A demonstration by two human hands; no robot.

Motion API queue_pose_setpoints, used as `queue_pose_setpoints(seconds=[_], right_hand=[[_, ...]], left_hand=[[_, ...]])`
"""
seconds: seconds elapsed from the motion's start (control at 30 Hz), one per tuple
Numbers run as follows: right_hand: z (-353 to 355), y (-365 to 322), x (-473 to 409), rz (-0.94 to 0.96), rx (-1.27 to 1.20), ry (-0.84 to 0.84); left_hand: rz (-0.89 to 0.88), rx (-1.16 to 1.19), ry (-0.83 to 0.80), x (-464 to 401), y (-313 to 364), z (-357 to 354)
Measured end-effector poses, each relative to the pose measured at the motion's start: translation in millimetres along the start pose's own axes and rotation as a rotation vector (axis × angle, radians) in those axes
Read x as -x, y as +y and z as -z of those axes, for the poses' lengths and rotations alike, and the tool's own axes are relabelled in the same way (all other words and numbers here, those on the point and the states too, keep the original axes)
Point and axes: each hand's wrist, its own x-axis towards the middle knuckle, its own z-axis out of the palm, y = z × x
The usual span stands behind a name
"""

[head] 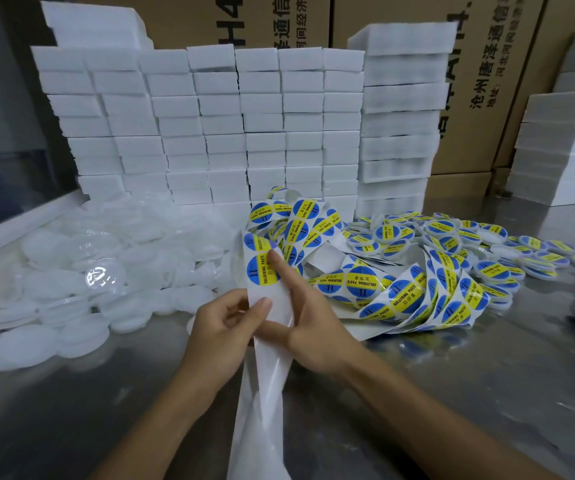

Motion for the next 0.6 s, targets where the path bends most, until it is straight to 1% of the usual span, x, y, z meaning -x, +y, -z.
queue_pose_setpoints(seconds=[0.13, 0.23, 0.37, 0.47, 0.6], right_hand=[[-6.9, 6.5, 2.4, 0.045, 0.067, 0.062], [-0.5, 9.7, 2.8, 0.192, 0.347, 0.198], [8.2, 3.3, 3.1, 0.342, 0.684, 0.261], [8.5, -2.1, 3.5, 0.489, 0.817, 0.251], [5.1, -6.4, 4.7, 0.547, 0.922, 0.209]], left_hand=[[-0.043, -0.031, 0.064, -3.7, -2.4, 4.8], [-0.066, -0.122, 0.043, -5.2, -3.9, 6.5], [-0.099, -0.204, -0.045, -3.4, -7.0, 5.8], [-0.11, -0.218, -0.074, -2.8, -9.3, 4.6], [-0.155, -0.274, -0.093, -2.5, -8.8, 6.5]])
